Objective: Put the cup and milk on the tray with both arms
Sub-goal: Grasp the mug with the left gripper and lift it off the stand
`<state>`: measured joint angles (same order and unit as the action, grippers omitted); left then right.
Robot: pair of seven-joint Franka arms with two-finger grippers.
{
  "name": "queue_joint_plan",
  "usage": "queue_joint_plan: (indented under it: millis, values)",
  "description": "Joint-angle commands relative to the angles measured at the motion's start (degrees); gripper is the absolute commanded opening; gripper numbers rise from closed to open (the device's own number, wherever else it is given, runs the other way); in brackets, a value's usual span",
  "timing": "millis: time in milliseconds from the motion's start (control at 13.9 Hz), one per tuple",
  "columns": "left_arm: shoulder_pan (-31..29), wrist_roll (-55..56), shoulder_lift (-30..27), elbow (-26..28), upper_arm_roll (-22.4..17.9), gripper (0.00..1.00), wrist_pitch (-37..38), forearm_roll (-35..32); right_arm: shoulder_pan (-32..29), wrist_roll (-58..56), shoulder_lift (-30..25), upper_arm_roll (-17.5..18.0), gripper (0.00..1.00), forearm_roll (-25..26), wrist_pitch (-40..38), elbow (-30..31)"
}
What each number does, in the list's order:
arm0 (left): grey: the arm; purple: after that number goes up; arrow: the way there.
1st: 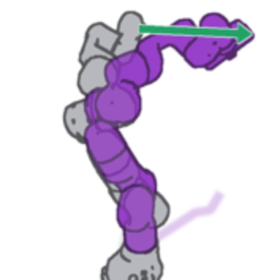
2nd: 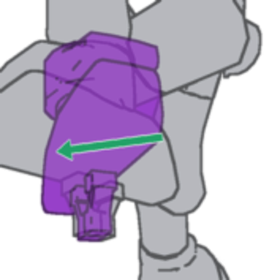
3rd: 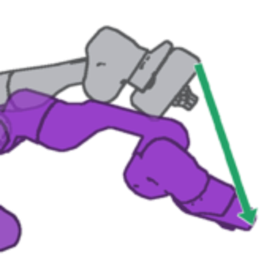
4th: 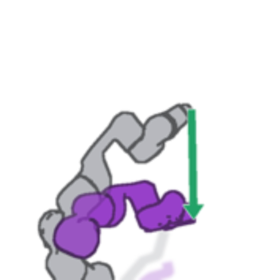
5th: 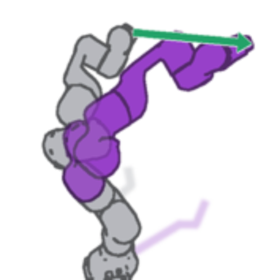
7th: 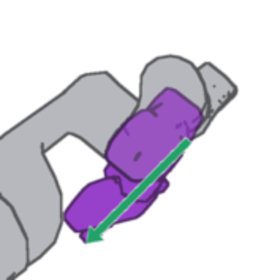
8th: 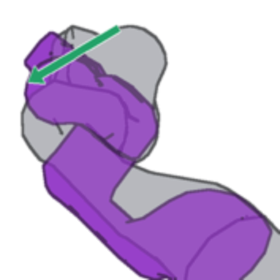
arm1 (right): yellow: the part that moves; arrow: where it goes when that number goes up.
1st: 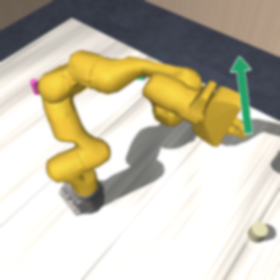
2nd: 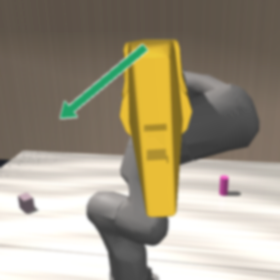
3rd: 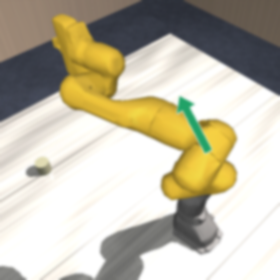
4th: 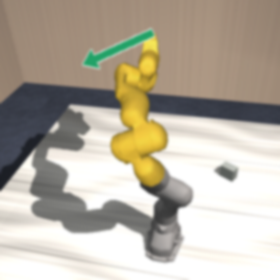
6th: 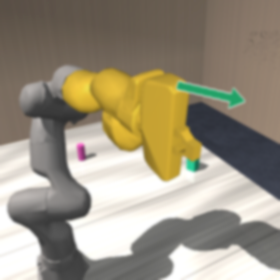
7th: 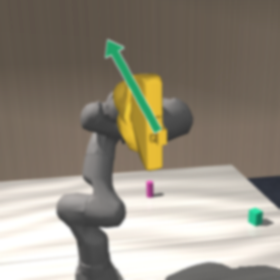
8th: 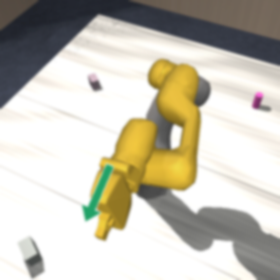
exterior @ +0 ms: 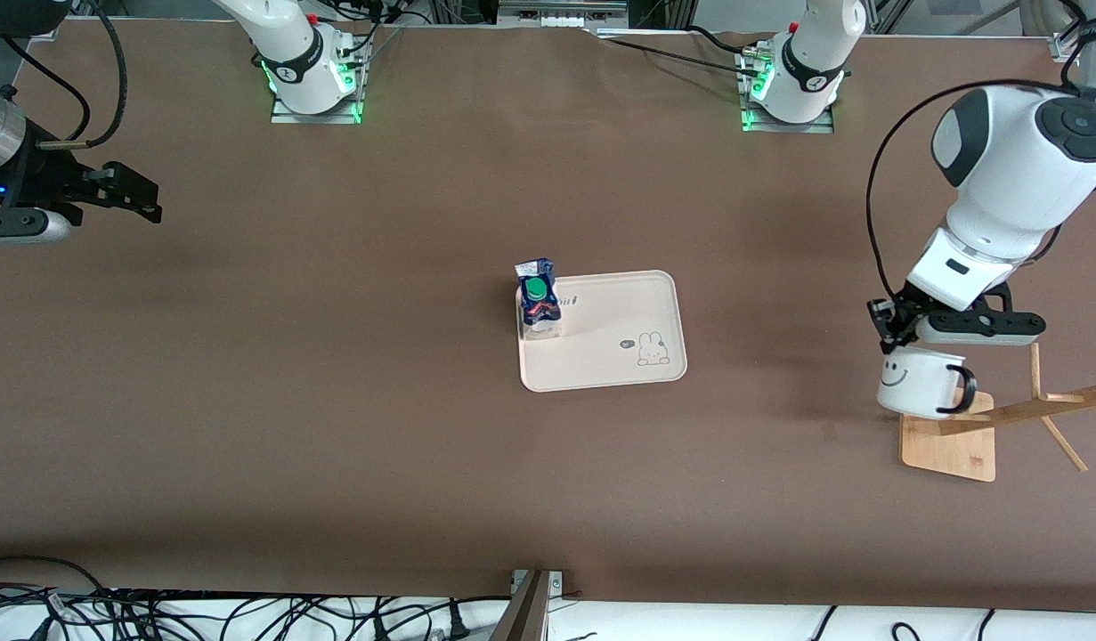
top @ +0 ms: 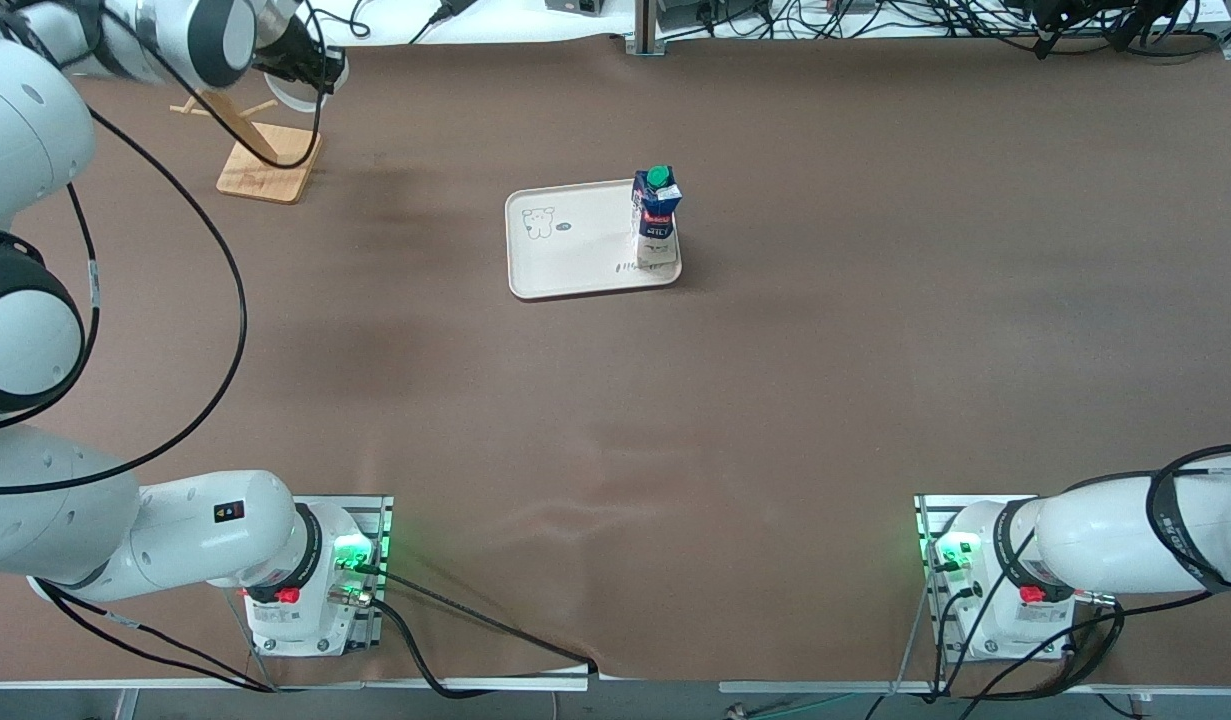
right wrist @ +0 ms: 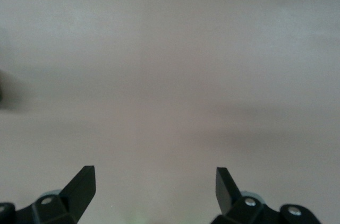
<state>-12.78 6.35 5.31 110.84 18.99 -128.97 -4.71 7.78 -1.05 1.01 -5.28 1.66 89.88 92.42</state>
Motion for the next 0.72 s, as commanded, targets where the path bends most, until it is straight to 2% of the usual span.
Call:
queue_joint_plan:
  millis: [0, 144, 287, 503, 646]
  values:
    - [0.1, -0.6, 2.5, -10.5, 4.5, 0.0, 15.5, -1.1, -0.7, -0.4, 0.4, 0.7, 1.0, 0.6, -0.3, -1.1]
    - [1.3, -0.2, 4.3, -11.8, 8.1, 0.0, 19.8, -1.1, -0.7, -0.4, 0.4, 0.7, 1.0, 0.6, -0.3, -1.1]
    - [4.4, 2.8, 6.3, -11.7, 8.6, 0.0, 20.4, -1.4, -0.7, -0.4, 0.4, 0.7, 1.0, 0.6, -0.3, -1.1]
    - [9.8, 17.2, 11.9, -12.4, 8.5, 0.0, 21.2, -2.9, -0.7, -0.4, 0.4, 0.7, 1.0, 0.6, -0.5, -1.1]
    - [13.8, 19.7, 19.0, -18.5, 8.2, 0.0, 26.3, -5.7, -0.7, -0.4, 0.4, 0.7, 1.0, 0.6, -0.6, -1.1]
